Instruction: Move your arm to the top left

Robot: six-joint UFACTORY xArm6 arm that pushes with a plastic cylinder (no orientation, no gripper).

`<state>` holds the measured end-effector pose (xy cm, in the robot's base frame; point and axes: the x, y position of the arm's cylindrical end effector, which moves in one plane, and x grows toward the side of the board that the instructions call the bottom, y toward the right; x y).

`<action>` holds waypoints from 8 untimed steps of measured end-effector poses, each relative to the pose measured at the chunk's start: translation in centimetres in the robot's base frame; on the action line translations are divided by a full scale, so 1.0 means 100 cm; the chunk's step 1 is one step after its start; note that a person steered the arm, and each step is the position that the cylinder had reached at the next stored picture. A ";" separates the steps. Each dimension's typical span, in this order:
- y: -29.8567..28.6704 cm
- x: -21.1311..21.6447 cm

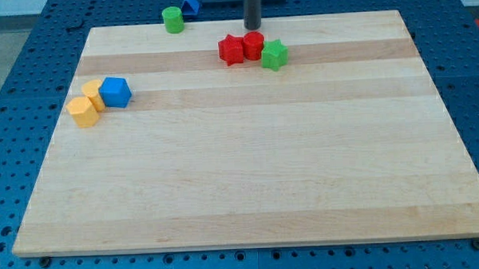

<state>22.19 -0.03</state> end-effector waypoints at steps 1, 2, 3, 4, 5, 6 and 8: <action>-0.039 0.038; -0.114 0.049; -0.201 0.049; -0.275 0.027; -0.304 -0.028; -0.304 -0.028; -0.253 -0.031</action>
